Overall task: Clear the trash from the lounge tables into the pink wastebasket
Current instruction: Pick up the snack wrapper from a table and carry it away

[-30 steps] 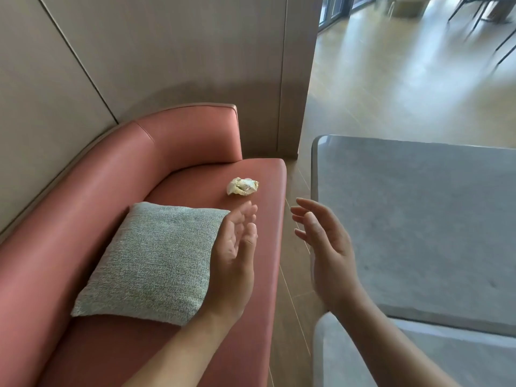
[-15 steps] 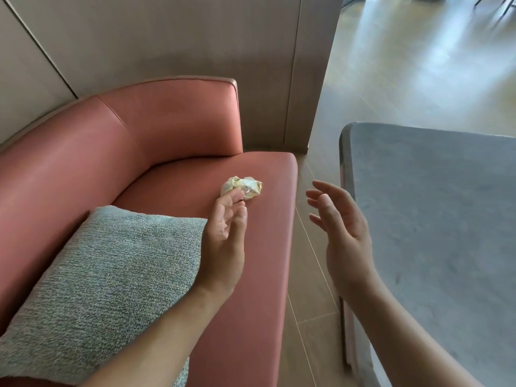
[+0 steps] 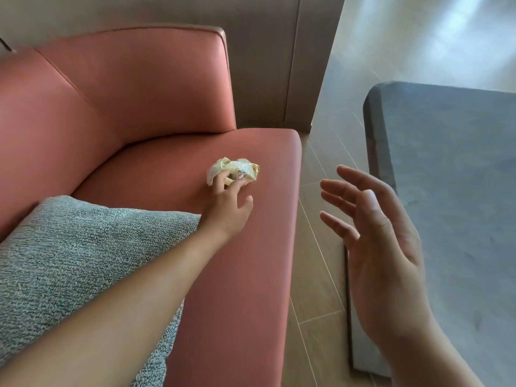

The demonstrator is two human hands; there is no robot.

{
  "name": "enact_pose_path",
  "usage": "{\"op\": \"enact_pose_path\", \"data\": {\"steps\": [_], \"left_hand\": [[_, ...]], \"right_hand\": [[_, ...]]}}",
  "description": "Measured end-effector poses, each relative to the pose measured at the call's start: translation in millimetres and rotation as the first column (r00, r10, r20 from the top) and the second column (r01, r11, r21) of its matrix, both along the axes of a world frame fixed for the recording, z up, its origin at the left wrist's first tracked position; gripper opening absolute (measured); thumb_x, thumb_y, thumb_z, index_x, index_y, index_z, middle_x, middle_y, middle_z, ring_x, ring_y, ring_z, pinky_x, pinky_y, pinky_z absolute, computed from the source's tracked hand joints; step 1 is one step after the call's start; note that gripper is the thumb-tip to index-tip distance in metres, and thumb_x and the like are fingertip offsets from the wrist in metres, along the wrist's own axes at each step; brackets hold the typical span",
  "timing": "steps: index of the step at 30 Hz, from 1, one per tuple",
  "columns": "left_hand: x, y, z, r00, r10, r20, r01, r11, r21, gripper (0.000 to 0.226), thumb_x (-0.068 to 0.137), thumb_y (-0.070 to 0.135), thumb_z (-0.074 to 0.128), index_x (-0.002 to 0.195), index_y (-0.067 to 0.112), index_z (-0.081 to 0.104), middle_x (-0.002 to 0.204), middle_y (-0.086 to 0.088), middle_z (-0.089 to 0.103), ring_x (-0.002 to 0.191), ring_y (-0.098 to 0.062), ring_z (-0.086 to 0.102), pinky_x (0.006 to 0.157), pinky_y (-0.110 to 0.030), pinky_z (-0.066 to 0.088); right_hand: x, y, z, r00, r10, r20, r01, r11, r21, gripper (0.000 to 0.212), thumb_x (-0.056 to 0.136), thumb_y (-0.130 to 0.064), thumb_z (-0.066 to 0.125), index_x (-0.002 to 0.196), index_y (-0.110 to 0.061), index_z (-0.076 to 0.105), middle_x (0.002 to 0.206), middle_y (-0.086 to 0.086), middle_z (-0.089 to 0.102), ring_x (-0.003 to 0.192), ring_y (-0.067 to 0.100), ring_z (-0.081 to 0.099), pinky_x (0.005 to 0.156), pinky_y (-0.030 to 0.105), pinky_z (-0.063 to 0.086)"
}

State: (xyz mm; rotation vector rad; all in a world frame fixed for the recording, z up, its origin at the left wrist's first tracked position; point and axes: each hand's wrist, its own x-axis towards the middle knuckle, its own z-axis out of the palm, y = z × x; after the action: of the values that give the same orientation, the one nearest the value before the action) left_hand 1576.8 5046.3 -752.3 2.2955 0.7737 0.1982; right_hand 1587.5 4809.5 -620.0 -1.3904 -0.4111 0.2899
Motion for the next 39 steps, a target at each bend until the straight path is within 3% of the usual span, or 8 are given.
{"op": "enact_pose_path", "data": {"steps": [7,10,15,21,25,30,35,39], "left_hand": [[40.2,36.1,-29.0,0.885,-0.060,-0.462,0.162,0.970,0.184,0.038,0.101,0.030,0.057,0.138,0.022,0.062,0.174,0.000,0.002,0.138,-0.037,0.051,0.109,-0.043,0.043],[47.2,42.1,-41.5,0.846,-0.065,-0.529,0.197,0.960,0.197,0.037,0.102,0.029,0.056,0.137,0.019,0.062,0.175,-0.001,0.001,0.138,-0.038,0.049,0.111,-0.045,0.044],[46.1,45.5,-52.0,0.841,-0.039,-0.539,0.191,0.955,0.229,0.044,0.104,0.028,0.055,0.145,0.012,0.057,0.162,-0.009,0.024,0.140,-0.036,0.045,0.112,-0.046,0.041],[27.7,24.3,-35.5,0.974,-0.015,-0.226,0.058,0.981,0.187,0.042,0.104,0.024,0.057,0.144,0.009,0.060,0.161,-0.010,0.037,0.136,-0.035,0.052,0.107,-0.041,0.044],[-9.2,-9.7,7.4,0.990,-0.050,0.134,0.033,0.991,0.127,0.028,0.101,0.015,0.065,0.127,0.006,0.070,0.147,-0.011,0.055,0.136,-0.027,0.055,0.107,-0.022,0.037],[-81.4,-59.8,93.0,0.894,-0.076,0.443,0.042,0.995,0.087,0.022,0.100,0.022,0.055,0.105,0.005,0.068,0.112,-0.005,0.066,0.107,-0.018,0.062,0.095,-0.022,0.046],[-146.4,-124.7,171.8,0.856,-0.076,0.512,0.125,0.990,-0.062,0.024,0.100,0.029,0.052,0.111,0.011,0.064,0.107,0.002,0.067,0.104,-0.013,0.065,0.090,-0.032,0.053],[-183.1,-181.5,228.9,0.798,-0.240,0.554,0.267,0.963,0.031,0.022,0.099,0.025,0.053,0.107,0.009,0.064,0.103,-0.001,0.067,0.099,-0.019,0.068,0.087,-0.034,0.055]], "right_hand": [[-3.6,0.6,-5.7,0.998,0.039,0.057,-0.037,0.999,-0.028,0.040,0.087,-0.052,0.056,0.120,-0.034,0.073,0.119,-0.003,0.076,0.122,0.018,0.068,0.099,0.044,0.055],[-4.1,1.4,-7.0,0.998,0.034,0.051,-0.032,0.999,-0.038,0.040,0.085,-0.053,0.057,0.116,-0.036,0.075,0.116,-0.003,0.076,0.120,0.019,0.069,0.098,0.045,0.055],[-2.5,4.2,-5.5,0.998,0.020,0.058,-0.017,0.998,-0.053,0.039,0.085,-0.056,0.056,0.114,-0.039,0.075,0.110,0.001,0.075,0.110,0.016,0.071,0.093,0.040,0.059],[1.2,2.9,-6.3,0.998,0.007,0.069,-0.005,0.999,-0.034,0.039,0.092,-0.053,0.051,0.121,-0.035,0.071,0.118,-0.004,0.075,0.118,0.013,0.069,0.097,0.030,0.058],[2.5,7.3,-5.9,0.996,-0.064,0.054,0.066,0.997,-0.035,0.037,0.097,-0.051,0.049,0.124,-0.033,0.067,0.122,-0.008,0.074,0.120,0.012,0.069,0.094,0.027,0.057],[-22.8,-6.4,10.2,0.973,-0.199,-0.120,0.191,0.979,-0.072,0.034,0.097,-0.045,0.050,0.127,-0.034,0.064,0.132,-0.001,0.069,0.126,0.015,0.065,0.111,0.053,0.051],[-63.5,-49.0,69.7,0.970,-0.168,-0.175,0.155,0.984,-0.086,0.040,0.094,-0.054,0.059,0.132,-0.041,0.063,0.137,-0.010,0.067,0.126,0.013,0.066,0.107,0.047,0.054],[-95.9,-105.9,132.8,0.968,-0.067,-0.240,0.038,0.992,-0.123,0.065,0.074,-0.072,0.073,0.132,-0.043,0.065,0.128,-0.009,0.074,0.115,0.022,0.074,0.093,0.048,0.063]]}}
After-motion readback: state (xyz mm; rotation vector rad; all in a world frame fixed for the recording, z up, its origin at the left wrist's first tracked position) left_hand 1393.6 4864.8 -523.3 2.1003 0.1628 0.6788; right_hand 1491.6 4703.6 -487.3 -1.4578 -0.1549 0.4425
